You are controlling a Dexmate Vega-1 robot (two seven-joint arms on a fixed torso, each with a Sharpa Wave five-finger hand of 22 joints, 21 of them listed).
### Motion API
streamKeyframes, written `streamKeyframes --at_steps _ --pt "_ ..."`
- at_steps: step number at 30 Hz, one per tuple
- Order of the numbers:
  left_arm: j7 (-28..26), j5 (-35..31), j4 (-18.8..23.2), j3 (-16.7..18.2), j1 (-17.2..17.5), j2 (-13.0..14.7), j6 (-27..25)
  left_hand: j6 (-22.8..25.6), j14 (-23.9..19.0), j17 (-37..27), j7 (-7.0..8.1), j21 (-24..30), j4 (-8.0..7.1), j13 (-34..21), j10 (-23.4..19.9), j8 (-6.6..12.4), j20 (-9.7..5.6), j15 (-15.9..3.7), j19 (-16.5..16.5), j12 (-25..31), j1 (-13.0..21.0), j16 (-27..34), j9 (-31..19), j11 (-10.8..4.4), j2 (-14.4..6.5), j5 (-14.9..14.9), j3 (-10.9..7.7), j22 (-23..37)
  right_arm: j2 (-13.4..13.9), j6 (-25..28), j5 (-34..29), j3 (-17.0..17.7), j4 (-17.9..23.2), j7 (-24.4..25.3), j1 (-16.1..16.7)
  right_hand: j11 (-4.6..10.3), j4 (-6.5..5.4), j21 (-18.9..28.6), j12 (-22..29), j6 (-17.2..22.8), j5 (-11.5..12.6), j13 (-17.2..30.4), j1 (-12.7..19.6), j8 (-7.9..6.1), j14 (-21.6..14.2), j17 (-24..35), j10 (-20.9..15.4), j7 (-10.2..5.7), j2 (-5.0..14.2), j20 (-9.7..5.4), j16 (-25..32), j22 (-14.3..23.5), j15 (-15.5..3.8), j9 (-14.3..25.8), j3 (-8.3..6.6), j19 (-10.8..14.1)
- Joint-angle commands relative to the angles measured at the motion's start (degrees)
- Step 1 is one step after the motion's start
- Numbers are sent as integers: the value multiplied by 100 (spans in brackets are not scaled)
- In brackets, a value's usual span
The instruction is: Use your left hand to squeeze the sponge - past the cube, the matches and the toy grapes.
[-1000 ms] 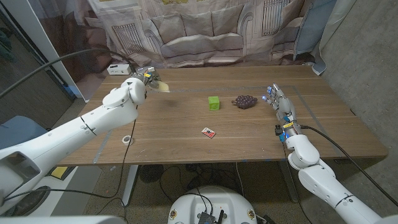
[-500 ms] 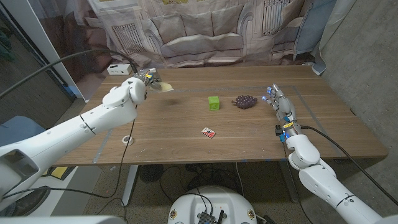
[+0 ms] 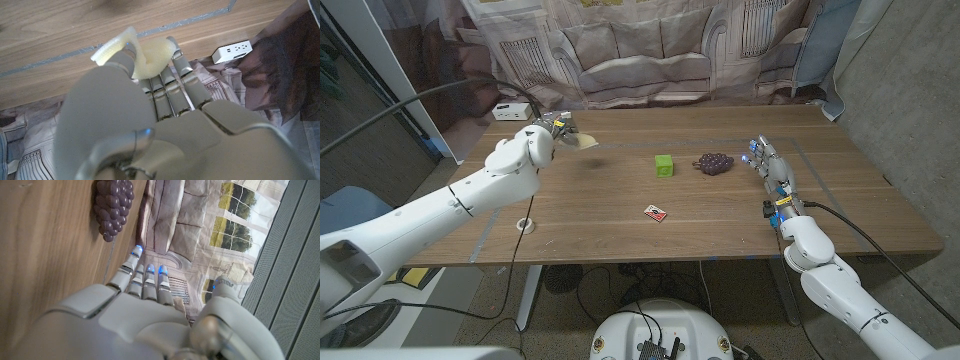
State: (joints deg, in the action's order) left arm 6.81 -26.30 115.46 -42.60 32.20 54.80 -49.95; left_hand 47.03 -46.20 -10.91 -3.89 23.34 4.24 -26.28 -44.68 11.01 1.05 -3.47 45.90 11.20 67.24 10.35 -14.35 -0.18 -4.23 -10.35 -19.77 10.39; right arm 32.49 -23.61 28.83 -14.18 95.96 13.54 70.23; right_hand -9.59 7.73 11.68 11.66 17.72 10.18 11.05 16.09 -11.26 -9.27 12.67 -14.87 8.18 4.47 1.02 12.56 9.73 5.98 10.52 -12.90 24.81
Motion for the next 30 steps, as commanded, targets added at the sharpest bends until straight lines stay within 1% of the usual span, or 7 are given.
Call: streamKeyframes --at_steps 1,3,8,12,19,26,30 --pt "169 -128 55 -3 78 41 -120 -53 71 -11 4 -16 35 1 95 -9 9 17 -46 -37 -5 -12 -7 3 -28 34 -20 7 -30 -21 26 -46 -92 -51 -86 14 14 46 10 68 1 12 61 -11 -118 6 -85 50 16 1 56 15 11 17 -15 170" --pt "41 -115 42 53 168 24 -98 -65 75 -8 7 -20 43 8 94 -9 10 23 -53 -30 -8 -5 -2 -2 -26 35 -22 7 -29 -23 16 -54 -104 -60 -111 23 11 45 14 84 1 12 61 -17 -132 8 -98 52 22 -1 62 15 7 17 -16 176" --pt "-517 24 -69 306 503 -75 107 -16 114 3 46 -31 64 23 75 18 15 16 -71 -11 -25 -6 8 -9 6 38 -11 7 -5 33 -32 -51 -47 -2 -129 15 11 42 18 95 -1 12 62 -19 -144 10 -114 51 22 12 64 16 3 17 -14 181" --pt "-511 -65 -200 178 458 -120 170 -11 136 8 50 -37 75 31 61 23 19 13 -81 -1 -31 -5 14 -28 12 39 -12 8 -45 58 -38 -35 -12 102 -100 4 16 51 18 104 -3 12 69 -20 -151 8 -121 52 15 27 64 16 -2 17 -13 215" --pt "-501 -110 -417 75 390 -241 267 16 118 13 61 -39 100 50 34 38 20 16 -74 19 -26 20 27 -47 -3 35 -28 9 -46 96 -65 -11 51 200 -41 4 16 54 19 124 -6 12 67 -23 -165 10 -135 55 4 24 65 18 -8 17 -6 244" --pt "-393 -299 -549 -112 275 -321 298 15 134 16 59 -47 118 63 53 40 24 21 -87 16 -21 23 36 -22 -17 32 -41 10 -101 57 -67 21 59 279 -6 -5 14 42 17 140 -7 12 66 -26 -155 13 -138 58 5 29 59 19 2 17 -3 231" --pt "-712 -346 -709 -109 383 -481 458 28 151 21 55 -49 130 74 13 46 21 32 -89 35 -31 22 43 -46 -6 32 -39 11 -118 37 -42 6 10 241 -10 -9 13 39 18 143 -8 12 67 -25 -154 14 -146 57 4 31 57 20 11 17 -2 231"
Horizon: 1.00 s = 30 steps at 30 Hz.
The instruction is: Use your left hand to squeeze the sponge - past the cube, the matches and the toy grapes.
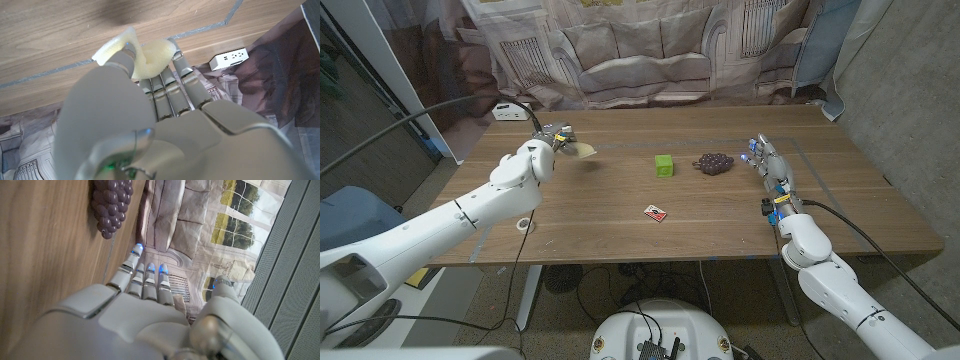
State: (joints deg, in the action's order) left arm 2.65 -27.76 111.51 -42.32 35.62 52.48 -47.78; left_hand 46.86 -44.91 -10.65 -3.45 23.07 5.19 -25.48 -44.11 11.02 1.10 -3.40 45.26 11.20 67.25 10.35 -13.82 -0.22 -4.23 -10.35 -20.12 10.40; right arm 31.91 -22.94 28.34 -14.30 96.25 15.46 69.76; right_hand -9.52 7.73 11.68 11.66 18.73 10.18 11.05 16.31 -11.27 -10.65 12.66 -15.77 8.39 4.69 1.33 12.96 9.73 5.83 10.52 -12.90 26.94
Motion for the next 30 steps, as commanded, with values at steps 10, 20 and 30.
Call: streamKeyframes --at_steps 10,20,30 --pt "-295 -274 -470 -184 101 -339 301 77 -20 2 -5 -7 62 17 -50 58 27 37 16 41 -41 44 5 -48 -6 30 -11 16 -54 10 46 2 -52 18 34 -8 11 32 15 47 -8 12 45 -23 -11 18 -56 36 -15 4 14 20 27 17 -1 16" --pt "-251 -277 -486 -188 205 -313 226 11 57 -2 -6 -35 99 49 38 34 30 43 -56 14 -44 31 27 -28 -26 21 -29 23 -48 81 81 -38 -94 -26 -34 -11 9 17 12 46 -9 12 44 -18 -2 21 -59 40 -18 17 8 21 33 17 4 -5" --pt "-203 -303 -588 -240 223 -321 163 -55 153 0 24 -63 112 75 91 17 31 74 -126 7 -100 12 44 -39 10 25 -5 26 -32 164 99 -82 -117 -51 -107 -24 12 5 9 44 -9 13 51 -14 30 21 -58 38 -17 26 -8 21 33 17 4 -20"
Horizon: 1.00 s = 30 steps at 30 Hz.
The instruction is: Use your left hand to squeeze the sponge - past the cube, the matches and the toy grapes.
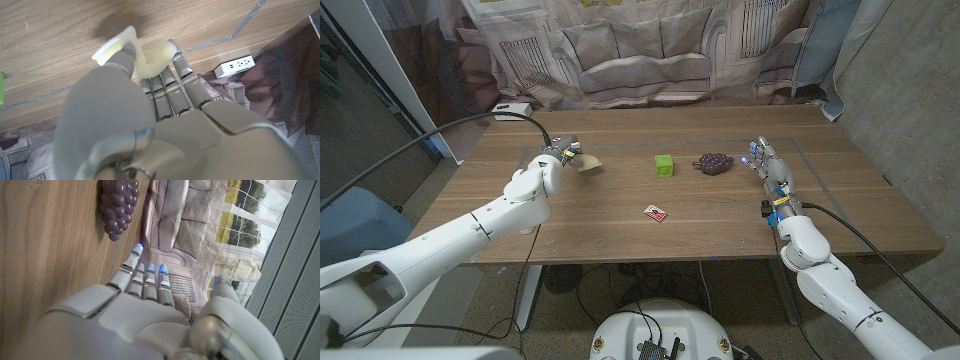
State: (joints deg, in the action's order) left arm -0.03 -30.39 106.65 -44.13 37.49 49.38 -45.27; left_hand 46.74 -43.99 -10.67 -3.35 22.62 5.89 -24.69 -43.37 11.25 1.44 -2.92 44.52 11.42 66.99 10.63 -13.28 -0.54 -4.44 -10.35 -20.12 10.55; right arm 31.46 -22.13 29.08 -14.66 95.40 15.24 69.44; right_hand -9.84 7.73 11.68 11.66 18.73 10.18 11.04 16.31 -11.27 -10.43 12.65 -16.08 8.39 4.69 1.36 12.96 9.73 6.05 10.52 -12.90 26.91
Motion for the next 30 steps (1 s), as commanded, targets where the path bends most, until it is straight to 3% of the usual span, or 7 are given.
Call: streamKeyframes --at_steps 1,30 --pt "65 -21 -114 -50 41 -13 -79 -56 63 1 26 -25 45 -1 20 -10 -7 24 -68 -14 -78 -14 -8 -11 37 25 -2 12 10 83 27 -53 -42 -36 -88 7 12 4 8 45 -9 13 51 -13 6 22 -26 38 -17 26 -8 21 7 17 4 -19" --pt "349 34 -407 -213 -169 -60 10 -222 298 -18 5 -132 16 87 211 -28 24 78 -301 -26 -353 -4 50 -2 119 18 133 12 34 157 34 -125 -82 -62 -199 14 7 1 1 47 -9 14 58 -6 -7 27 -26 38 -4 1 -7 19 -7 17 5 9"
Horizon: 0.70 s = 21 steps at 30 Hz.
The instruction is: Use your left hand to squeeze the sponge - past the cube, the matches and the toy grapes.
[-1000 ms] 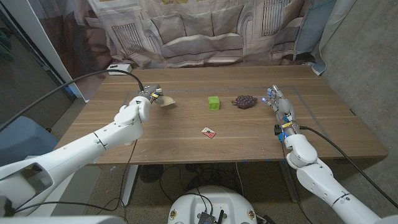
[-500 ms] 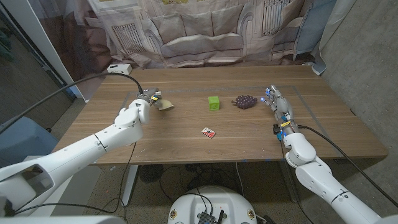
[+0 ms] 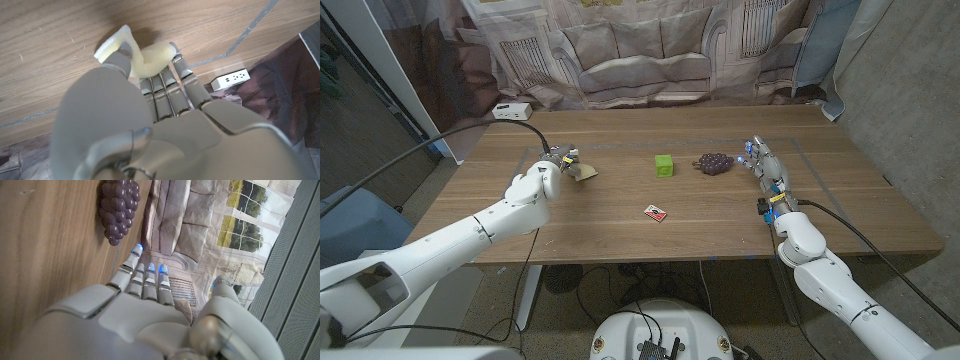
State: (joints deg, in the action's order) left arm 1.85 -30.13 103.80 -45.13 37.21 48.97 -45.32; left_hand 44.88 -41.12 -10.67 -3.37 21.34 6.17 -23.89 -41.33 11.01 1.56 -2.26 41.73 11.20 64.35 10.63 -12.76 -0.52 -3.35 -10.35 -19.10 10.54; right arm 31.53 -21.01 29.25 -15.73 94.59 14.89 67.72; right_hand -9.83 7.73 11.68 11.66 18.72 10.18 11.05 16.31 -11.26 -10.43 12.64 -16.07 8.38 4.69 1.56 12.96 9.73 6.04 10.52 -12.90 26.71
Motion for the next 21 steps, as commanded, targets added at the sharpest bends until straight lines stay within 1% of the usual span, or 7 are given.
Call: streamKeyframes --at_steps 1,3,5,7,9,13,21 --pt "190 3 -127 -127 -156 -19 10 -39 9 -17 -1 -5 -14 9 4 -4 13 11 -24 -1 -98 -2 -1 -2 13 17 34 13 25 50 32 -18 -7 -36 -26 14 7 1 1 45 -9 14 59 -5 -7 28 -26 43 -3 -18 -7 19 -7 17 4 31" --pt "223 8 -132 -136 -171 -18 10 -47 28 -19 3 -14 -35 16 12 -4 16 33 -41 0 -148 -2 3 -4 19 18 55 13 25 63 46 -20 -11 -38 -26 12 8 -1 1 42 -8 14 62 -3 -7 28 -28 45 0 -20 -8 19 -3 17 3 29" --pt "267 3 -133 -152 -192 -11 3 -79 72 -20 -38 -29 -70 30 47 -10 38 57 -66 -6 -246 -5 12 2 44 18 100 12 16 41 43 -22 -27 -37 -27 8 10 -2 -2 41 -8 14 66 -2 -6 27 -20 45 1 -21 -9 19 -1 17 1 31" --pt "308 -18 -137 -177 -218 1 2 -122 117 -20 -20 -44 -81 40 77 -21 47 78 -94 -11 -290 -13 18 9 52 14 118 11 11 23 35 -24 -37 -35 -29 6 10 -3 -3 39 -7 14 68 -1 -5 27 -20 42 2 -19 -10 19 -1 17 1 29" --pt "354 -16 -145 -188 -238 11 20 -100 107 -26 -9 -53 -135 57 67 -4 45 72 -96 3 -424 11 28 11 74 14 177 9 2 3 37 -22 -49 -35 -31 3 10 -4 -3 39 -8 14 68 -1 -5 27 -20 44 2 -16 -10 19 0 17 1 28" --pt "354 3 -142 -167 -228 19 40 -115 143 -24 -23 -90 -181 79 76 -1 53 97 -161 11 -555 10 39 27 95 6 229 5 -2 -31 52 -16 -73 -53 -29 4 10 -8 -4 39 -7 14 73 0 -1 28 -18 50 7 -13 -13 19 4 17 -1 26" --pt "413 -65 -84 -178 -256 53 0 -233 359 -20 -38 -181 -246 122 219 -23 127 156 -320 -13 -748 -33 60 35 72 -17 276 -1 -1 -57 42 -12 -83 -48 -18 7 11 -12 -4 42 -7 15 79 1 -3 29 -22 35 11 -18 -14 18 8 18 -2 25"
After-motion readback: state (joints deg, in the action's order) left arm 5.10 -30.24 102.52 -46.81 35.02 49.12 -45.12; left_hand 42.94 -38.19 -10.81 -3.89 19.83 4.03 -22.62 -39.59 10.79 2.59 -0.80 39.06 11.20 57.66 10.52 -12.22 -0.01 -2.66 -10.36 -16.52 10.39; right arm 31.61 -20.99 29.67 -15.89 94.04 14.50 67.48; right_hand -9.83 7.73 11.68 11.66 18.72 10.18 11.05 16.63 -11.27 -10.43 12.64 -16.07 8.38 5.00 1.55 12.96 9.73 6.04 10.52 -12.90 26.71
